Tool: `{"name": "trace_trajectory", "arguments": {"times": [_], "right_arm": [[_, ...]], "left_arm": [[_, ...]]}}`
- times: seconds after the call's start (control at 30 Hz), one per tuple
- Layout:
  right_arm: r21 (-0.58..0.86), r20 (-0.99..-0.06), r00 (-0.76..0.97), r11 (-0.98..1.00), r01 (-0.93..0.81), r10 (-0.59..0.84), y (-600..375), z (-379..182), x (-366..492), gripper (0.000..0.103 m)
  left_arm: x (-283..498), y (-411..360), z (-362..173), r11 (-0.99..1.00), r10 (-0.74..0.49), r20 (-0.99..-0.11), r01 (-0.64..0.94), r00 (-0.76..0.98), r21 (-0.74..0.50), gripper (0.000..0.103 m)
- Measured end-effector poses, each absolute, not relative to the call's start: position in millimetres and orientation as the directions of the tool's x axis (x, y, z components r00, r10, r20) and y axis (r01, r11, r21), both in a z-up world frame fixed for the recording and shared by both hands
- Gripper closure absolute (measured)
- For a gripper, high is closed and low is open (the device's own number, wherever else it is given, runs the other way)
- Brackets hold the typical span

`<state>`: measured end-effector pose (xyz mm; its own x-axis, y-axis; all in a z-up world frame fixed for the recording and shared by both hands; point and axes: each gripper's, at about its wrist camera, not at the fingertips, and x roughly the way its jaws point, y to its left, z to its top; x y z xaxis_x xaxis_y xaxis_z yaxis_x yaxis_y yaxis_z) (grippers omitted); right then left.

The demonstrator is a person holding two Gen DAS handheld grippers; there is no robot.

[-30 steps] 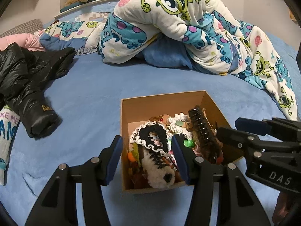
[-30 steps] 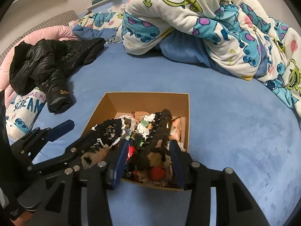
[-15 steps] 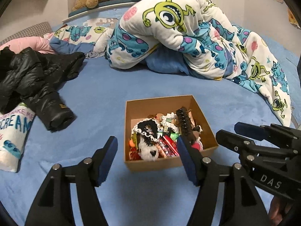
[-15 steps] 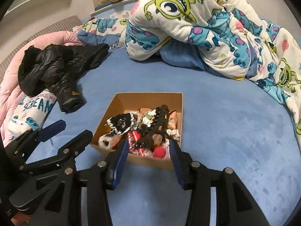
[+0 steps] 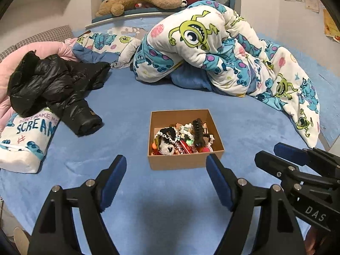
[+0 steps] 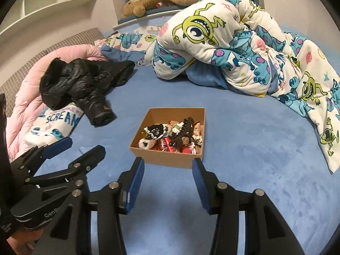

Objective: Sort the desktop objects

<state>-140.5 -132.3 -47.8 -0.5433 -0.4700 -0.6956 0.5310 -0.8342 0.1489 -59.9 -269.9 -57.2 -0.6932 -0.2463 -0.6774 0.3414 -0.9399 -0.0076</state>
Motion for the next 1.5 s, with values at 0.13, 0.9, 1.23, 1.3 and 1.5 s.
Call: {"name": "trace_trajectory", "arguments": {"times": [0.13, 0.9, 1.23, 1.3, 1.5], "right_arm": [[0.144, -0.687, -0.553, -0.835, 0.532, -0.471, -117.9, -36.5, -119.3, 0.055], [0.108, -0.666, -0.6, -0.854, 0.509, -0.442, -64.3, -5.5, -40.8, 0.053], [0.107, -0.663, -0.601, -0.851, 0.513, -0.446, -65.4, -3.4, -36.9, 0.053], [0.108, -0.663, -0.601, -0.852, 0.512, -0.446, -65.1, -2.4, -35.6, 0.053], [0.106, -0.663, -0.601, -0.851, 0.513, -0.445, -65.0, -2.4, -35.8, 0.053]], "left_arm": [[-40.1, -261.6, -45.4, -0.936, -0.252, -0.673, 0.351, -0.695, -0.013, 0.023], [40.2, -215.2, -5.2, -0.931, -0.267, -0.651, 0.364, -0.71, -0.015, 0.0], [46.8, -212.3, -2.9, -0.926, -0.293, -0.643, 0.377, -0.708, 0.007, 0.0], [47.3, -211.6, -1.9, -0.927, -0.296, -0.638, 0.376, -0.711, 0.011, 0.0], [48.7, -209.6, 1.2, -0.933, -0.285, -0.631, 0.36, -0.722, 0.009, 0.0]]}}
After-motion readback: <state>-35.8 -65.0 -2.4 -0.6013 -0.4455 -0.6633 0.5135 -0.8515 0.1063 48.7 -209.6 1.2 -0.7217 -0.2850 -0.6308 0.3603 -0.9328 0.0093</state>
